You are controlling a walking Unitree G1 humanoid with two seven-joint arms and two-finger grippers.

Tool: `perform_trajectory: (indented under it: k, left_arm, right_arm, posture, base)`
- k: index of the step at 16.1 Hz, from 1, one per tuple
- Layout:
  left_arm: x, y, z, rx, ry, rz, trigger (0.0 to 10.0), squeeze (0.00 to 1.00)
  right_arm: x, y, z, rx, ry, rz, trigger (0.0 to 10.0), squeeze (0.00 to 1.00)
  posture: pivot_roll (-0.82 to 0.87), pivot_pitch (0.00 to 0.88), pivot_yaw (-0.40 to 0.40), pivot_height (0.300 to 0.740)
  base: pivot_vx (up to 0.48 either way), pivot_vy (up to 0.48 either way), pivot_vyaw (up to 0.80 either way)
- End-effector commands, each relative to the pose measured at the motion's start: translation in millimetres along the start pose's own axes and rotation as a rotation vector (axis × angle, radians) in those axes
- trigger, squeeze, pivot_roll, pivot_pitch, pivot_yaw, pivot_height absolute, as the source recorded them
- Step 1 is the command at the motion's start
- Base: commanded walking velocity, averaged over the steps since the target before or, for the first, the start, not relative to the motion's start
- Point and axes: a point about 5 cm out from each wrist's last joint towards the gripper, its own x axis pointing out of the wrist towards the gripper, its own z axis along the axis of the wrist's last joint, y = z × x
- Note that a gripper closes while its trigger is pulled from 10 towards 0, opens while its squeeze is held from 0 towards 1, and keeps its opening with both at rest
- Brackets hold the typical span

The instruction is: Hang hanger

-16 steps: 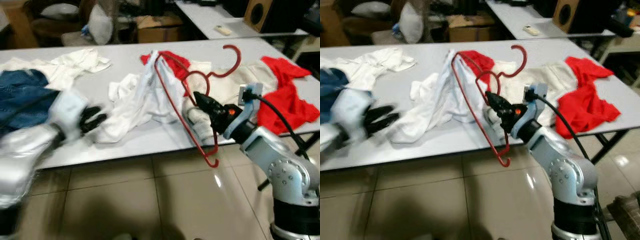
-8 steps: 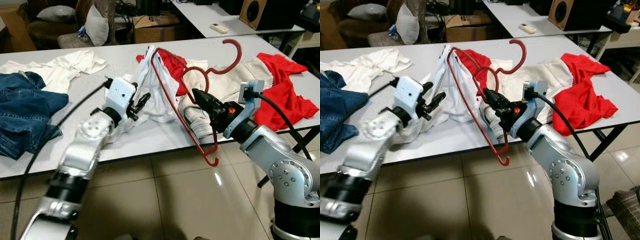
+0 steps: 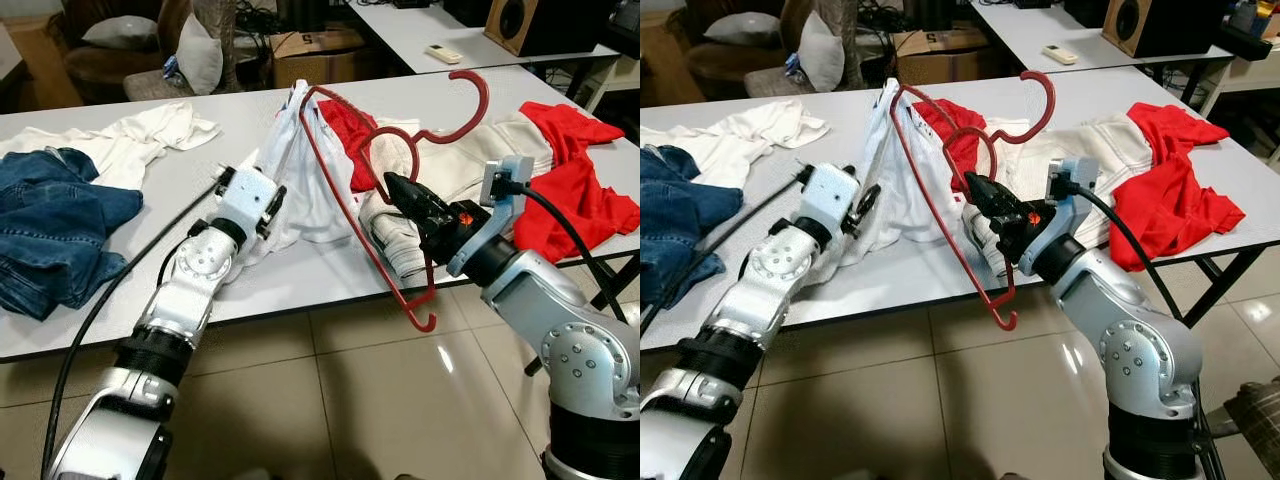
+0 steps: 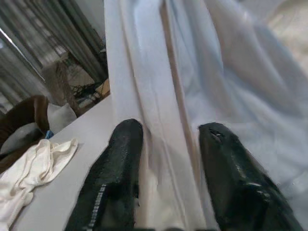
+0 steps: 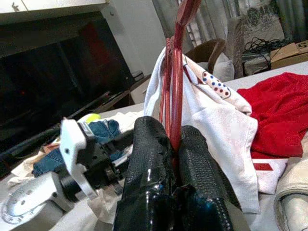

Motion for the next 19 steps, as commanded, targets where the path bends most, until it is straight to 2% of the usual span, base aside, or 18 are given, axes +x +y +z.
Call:
perform_trajectory:
  k: [1,4,9,13,15,17,19]
  left_arm:
    - [1.2,1.5,-0.5,0.041,0.001,-0.002,0.0,0.0]
    - [-1.6,7.5,-8.3,0.057,0.026,0.024,0.0,0.0]
    - [-18.0,41.5,-31.2,0.125,0.103,0.091,0.0,0.0]
    - [-25.2,56.2,-39.9,0.149,0.15,0.083,0.0,0.0]
    - [-22.3,59.8,-28.1,0.056,0.106,0.058,0.0,0.0]
    - [-15.5,64.7,-1.8,-0.072,0.002,0.027,0.0,0.0]
    - [-11.7,83.8,29.9,-0.026,-0.082,0.053,0.0,0.0]
  right_arm:
    - [-1.7,3.4,4.2,-0.006,-0.018,0.008,10.0,0.0]
    - [-2.0,3.4,5.9,-0.006,-0.023,0.008,10.0,0.0]
    - [-2.1,2.8,6.6,-0.009,-0.024,0.009,10.0,0.0]
    - [-1.2,2.2,7.5,-0.012,-0.027,0.015,10.0,0.0]
    - [-1.6,2.2,6.3,-0.011,-0.021,0.015,10.0,0.0]
    - [-2.9,-0.8,-2.0,-0.014,0.028,-0.006,10.0,0.0]
    - [-7.6,-4.0,-16.7,-0.016,0.129,-0.029,10.0,0.0]
  posture:
    - [-0.09,0.0,0.081,0.74]
    - [-0.09,0.0,0.082,0.74]
    - [-0.09,0.0,0.08,0.74]
    - [-0.09,0.0,0.077,0.74]
    - [-0.09,0.0,0.076,0.74]
    - [-0.08,0.0,0.076,0.74]
    - [-0.07,0.0,0.081,0.74]
  base:
    - [0.0,0.0,0.0]
    - [0.0,0.0,0.0]
    - [0.0,0.0,0.0]
    - [0.0,0.0,0.0]
    - [0.0,0.0,0.0]
    - [0.0,0.0,0.0]
    - [0.0,0.0,0.0]
